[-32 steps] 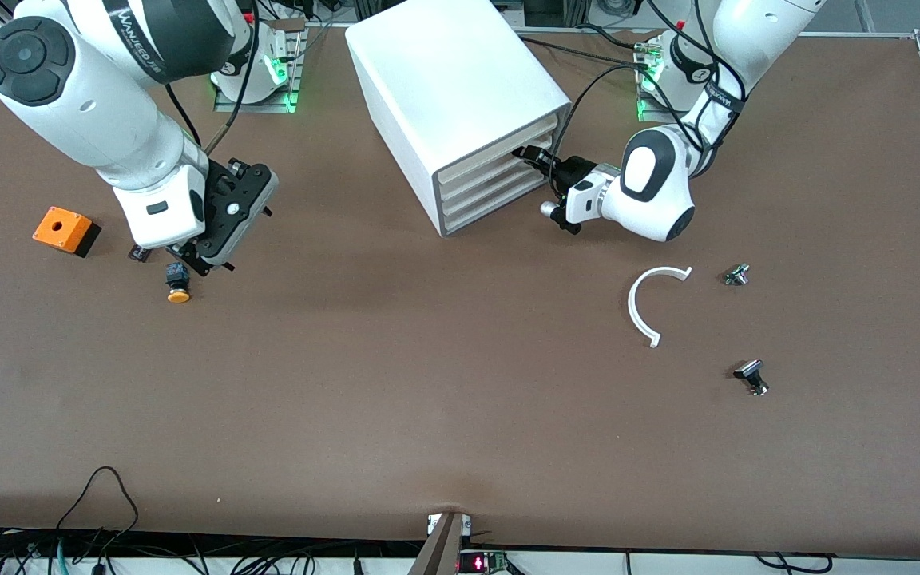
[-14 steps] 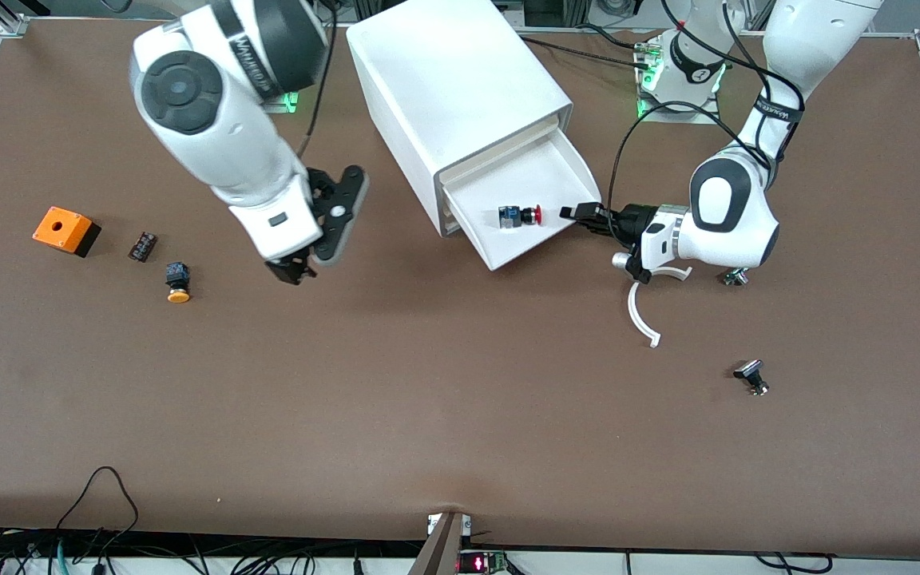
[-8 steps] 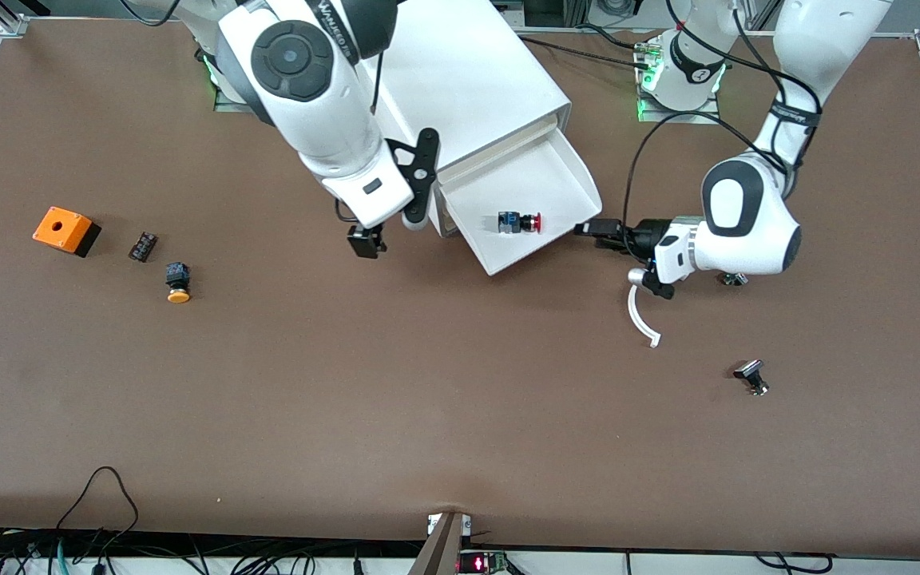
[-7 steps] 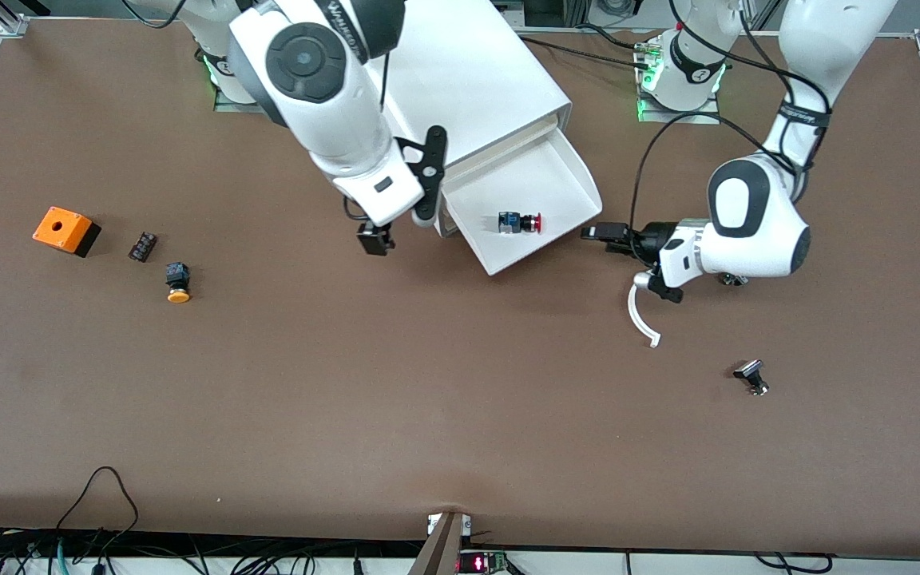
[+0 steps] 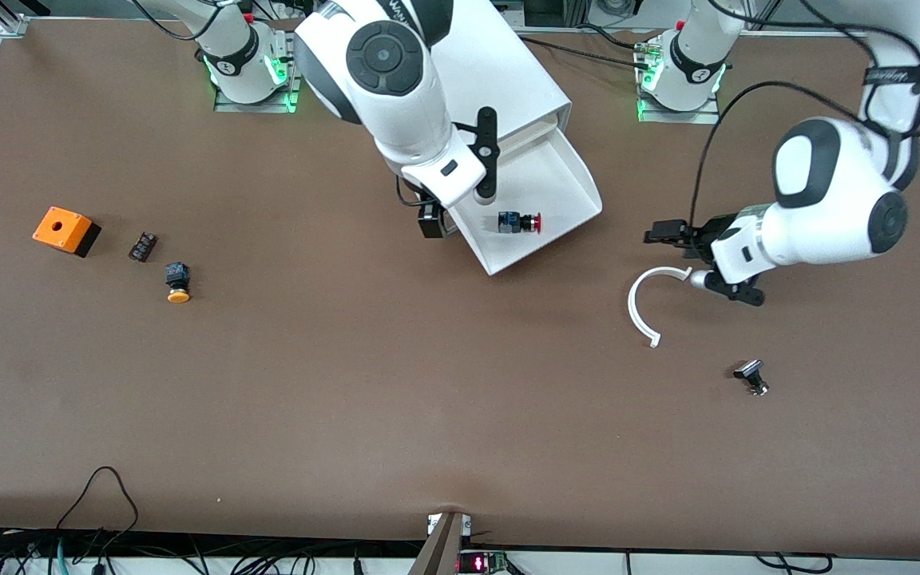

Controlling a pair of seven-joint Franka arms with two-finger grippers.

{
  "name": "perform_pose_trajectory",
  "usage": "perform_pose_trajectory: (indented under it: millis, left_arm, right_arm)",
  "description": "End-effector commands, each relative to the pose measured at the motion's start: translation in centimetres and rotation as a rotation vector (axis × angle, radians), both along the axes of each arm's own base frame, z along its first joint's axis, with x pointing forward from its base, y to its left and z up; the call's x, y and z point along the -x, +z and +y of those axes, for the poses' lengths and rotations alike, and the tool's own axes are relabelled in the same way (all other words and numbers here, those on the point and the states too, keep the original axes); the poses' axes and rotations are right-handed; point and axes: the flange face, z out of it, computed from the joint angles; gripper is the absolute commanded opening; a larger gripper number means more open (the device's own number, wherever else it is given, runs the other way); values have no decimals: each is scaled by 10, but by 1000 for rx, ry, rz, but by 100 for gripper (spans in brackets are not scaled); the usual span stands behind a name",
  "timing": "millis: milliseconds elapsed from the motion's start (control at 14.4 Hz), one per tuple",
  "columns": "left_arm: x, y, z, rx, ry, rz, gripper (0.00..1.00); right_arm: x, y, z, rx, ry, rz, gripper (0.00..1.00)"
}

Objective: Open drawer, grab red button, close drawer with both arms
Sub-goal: 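Move the right gripper over the red button while the left gripper withdraws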

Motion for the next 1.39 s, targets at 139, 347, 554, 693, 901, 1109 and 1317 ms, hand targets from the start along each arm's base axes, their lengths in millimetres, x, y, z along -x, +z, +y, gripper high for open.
perform_pose_trajectory:
  millis: [139,347,554,693,901,1109,1317]
  left_arm:
    - [8,99,28,-220,-77,-153,100]
    - [6,119,46,-274,-72,-179,100]
    - [16,149,48,-328,33,-137,100]
    - [15,160,48,-340,112,-131,100]
    - [16,172,50,-353,213,-105,100]
    - [14,199,53,-351,217,-94,100]
    - [16,209,55,-349,217,-84,100]
  right_arm:
    - [9,-30,44,-4,56,21,100]
    - [16,-55,61,19,57,29,100]
    - [32,-77,80,47,77,28,100]
    - [45,-92,94,65,54,33,100]
    - [43,-105,102,42,37,16,100]
    - [45,-122,110,36,26,10,100]
    - [45,-141,114,47,-4,12,100]
